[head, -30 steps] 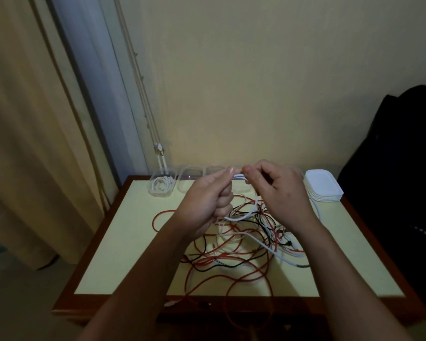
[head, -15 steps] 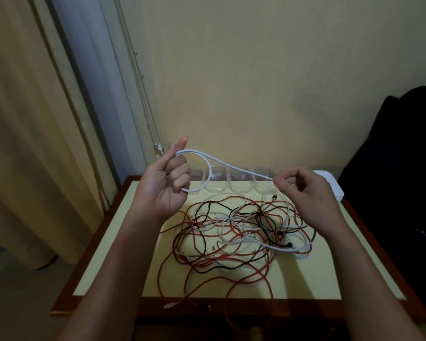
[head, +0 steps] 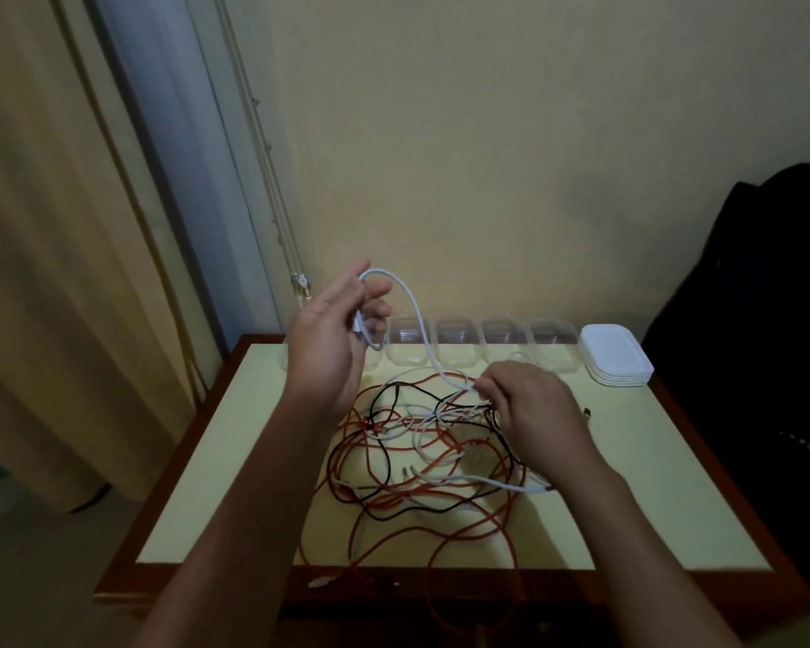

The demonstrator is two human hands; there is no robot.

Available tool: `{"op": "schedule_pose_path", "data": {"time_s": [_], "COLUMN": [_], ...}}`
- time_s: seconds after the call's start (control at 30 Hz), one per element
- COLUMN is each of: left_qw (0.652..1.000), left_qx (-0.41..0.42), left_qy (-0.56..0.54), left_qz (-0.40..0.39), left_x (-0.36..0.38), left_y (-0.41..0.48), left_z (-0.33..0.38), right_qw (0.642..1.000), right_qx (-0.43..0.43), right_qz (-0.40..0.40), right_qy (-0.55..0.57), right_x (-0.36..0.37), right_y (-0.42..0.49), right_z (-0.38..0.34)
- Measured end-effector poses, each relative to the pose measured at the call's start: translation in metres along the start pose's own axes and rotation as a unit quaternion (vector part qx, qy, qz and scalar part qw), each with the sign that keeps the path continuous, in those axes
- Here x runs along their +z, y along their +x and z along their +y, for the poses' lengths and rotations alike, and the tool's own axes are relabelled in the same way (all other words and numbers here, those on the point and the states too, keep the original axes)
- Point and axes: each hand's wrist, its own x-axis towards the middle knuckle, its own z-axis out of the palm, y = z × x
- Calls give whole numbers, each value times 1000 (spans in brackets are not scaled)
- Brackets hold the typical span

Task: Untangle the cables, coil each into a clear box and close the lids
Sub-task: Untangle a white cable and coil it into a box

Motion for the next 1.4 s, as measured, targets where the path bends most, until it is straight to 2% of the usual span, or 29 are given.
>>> {"op": "schedule_pose_path", "data": {"time_s": [0.1, 0.2, 0.27, 0.33, 0.43, 0.53, 0.63, 0.8, 0.87, 1.1, 1.4], "left_qw": [983, 945, 916, 906, 930, 958, 949, 940, 942, 965, 969], "left_qx": [70, 115, 104, 42, -91, -197, -261, -281, -269, -199, -204], "left_qy": [165, 292, 365, 391, 310, 111, -8, -101, -107, 37, -88], "left_qz": [-40, -89, -132, -159, -173, -174, -176, -168, -168, -169, -107], "left_x": [5, 6, 3, 1, 8, 17, 21, 24, 26, 31, 22], "left_y": [-10, -15, -15, -17, -22, -23, -22, -22, -22, -25, -11], "left_z": [-9, -22, -28, -31, -33, -31, -30, -34, -36, -36, -15], "right_qw": [998, 995, 992, 990, 988, 979, 969, 951, 949, 963, 975], "right_qx": [-43, -78, -87, -76, -46, -1, 45, 83, 81, 76, 61], "right_qz": [-42, -46, -27, 7, 69, 79, 83, 37, 30, 25, -1], "right_qy": [5, 52, 92, 121, 133, 188, 227, 296, 304, 259, 215], "right_x": [6, 3, -4, -12, -22, -26, -24, -23, -24, -32, -50], "right_y": [0, 0, 1, 5, 15, 20, 17, 13, 15, 22, 32], "right_z": [-18, -38, -47, -47, -40, -38, -39, -43, -45, -50, -27]}}
